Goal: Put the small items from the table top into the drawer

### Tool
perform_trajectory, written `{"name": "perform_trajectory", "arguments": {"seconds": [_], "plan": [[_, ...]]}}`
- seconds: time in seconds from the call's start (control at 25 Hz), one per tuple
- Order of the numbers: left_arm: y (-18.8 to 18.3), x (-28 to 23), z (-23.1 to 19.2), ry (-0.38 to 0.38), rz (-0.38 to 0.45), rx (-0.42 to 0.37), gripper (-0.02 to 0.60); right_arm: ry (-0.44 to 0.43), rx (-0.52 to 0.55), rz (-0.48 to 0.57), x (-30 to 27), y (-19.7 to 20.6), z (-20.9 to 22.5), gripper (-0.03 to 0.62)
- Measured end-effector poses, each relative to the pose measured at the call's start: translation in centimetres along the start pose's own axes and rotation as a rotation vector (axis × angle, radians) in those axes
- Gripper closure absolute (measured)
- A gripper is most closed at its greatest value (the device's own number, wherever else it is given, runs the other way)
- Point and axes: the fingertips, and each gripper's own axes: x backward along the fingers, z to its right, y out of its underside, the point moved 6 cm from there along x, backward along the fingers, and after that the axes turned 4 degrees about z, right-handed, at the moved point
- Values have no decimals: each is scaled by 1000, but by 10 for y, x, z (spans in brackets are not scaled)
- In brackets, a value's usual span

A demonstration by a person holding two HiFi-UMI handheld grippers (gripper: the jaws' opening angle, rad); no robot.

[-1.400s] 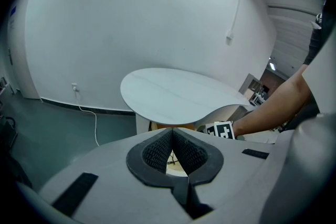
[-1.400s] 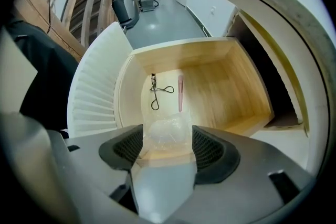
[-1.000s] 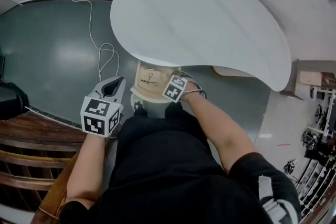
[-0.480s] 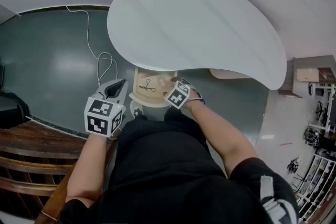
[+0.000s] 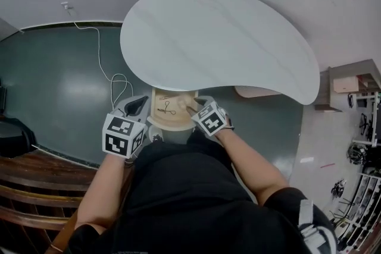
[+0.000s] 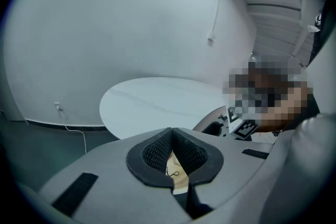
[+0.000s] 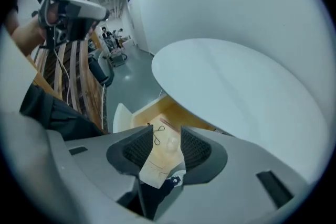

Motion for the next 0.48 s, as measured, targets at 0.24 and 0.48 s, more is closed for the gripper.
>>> {"name": "perform_trajectory", "arguments": {"seconds": [0.24, 0.48], "plan": [[-13, -3, 7, 27, 32, -24, 565, 21, -60, 309, 65, -55, -3, 568], [-40, 2, 16, 69, 130, -47, 566, -6, -179, 581, 127, -102, -4, 585]]}}
